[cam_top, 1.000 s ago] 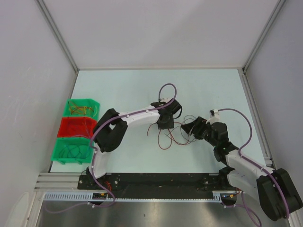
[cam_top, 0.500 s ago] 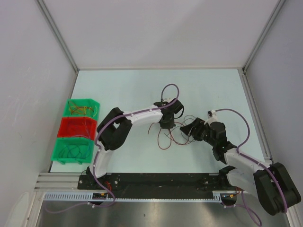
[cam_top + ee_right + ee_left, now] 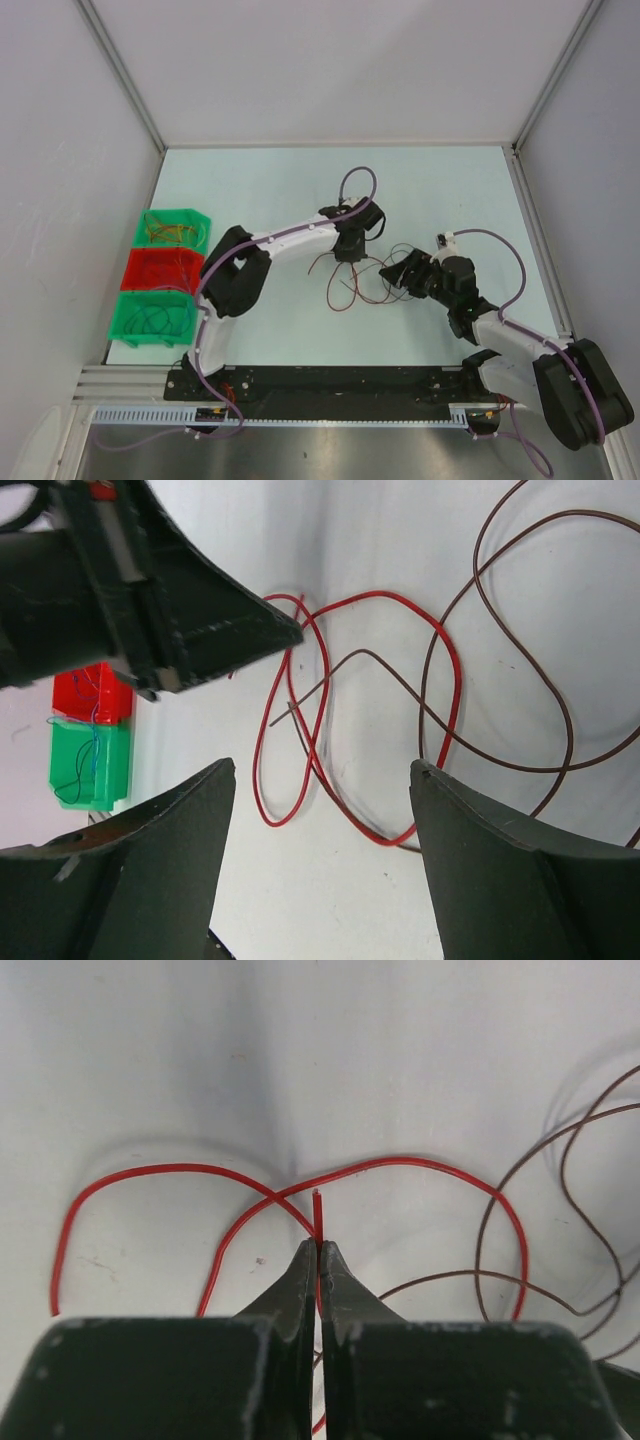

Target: Untangle the cables

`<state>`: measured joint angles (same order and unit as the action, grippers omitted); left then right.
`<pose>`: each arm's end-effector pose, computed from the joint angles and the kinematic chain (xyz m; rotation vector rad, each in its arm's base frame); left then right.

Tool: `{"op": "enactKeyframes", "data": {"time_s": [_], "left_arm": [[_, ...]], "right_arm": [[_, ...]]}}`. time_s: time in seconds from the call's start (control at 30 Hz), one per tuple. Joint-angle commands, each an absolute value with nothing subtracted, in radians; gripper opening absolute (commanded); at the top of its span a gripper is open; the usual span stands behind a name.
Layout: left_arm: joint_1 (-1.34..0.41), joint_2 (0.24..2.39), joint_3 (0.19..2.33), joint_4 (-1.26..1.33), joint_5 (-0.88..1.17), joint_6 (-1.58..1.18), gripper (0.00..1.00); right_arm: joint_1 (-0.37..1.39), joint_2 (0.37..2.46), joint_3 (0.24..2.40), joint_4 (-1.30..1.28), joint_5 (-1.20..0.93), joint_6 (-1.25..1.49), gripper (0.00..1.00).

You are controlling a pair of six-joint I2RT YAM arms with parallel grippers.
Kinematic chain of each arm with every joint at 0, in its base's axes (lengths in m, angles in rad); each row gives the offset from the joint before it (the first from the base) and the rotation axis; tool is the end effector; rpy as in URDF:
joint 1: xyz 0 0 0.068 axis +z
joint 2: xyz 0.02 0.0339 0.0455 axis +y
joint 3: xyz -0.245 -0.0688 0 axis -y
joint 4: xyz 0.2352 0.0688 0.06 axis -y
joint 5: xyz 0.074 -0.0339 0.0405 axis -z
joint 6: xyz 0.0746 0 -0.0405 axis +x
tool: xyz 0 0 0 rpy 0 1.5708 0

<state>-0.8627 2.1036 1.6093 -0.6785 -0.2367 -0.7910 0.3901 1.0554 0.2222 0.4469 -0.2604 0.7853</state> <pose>0.2973 -0.3204 0.1307 0.0320 2.6955 -0.1829 0.2120 0.1079 0.1379 0.2287 2.0758 1.0027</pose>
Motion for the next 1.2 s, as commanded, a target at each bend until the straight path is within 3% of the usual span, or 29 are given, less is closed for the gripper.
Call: {"op": "enactKeyframes", "data": {"time_s": [0.0, 0.27, 0.67, 1.17], "left_arm": [[-0.851, 1.936, 1.683, -0.696, -0.282, -0.713, 0.00], [-0.850, 1.819, 1.808, -0.761, -0.354, -0.629, 0.00], [-0.830, 1.723, 2.233, -0.818, -0.413, -0.466, 0.02], [-0.824, 1.500, 2.180, -0.595, -0.402, -0.307, 0.06]], "right_arm": [[0.388, 1.058, 0.258, 0.479, -0.256, 0.778, 0.75], [0.390, 1.060, 0.262, 0.469, -0.244, 0.782, 0.75], [0.393, 1.068, 0.268, 0.459, -0.238, 0.787, 0.75], [0.391, 1.078, 0.276, 0.459, -0.255, 0.782, 0.75]]}}
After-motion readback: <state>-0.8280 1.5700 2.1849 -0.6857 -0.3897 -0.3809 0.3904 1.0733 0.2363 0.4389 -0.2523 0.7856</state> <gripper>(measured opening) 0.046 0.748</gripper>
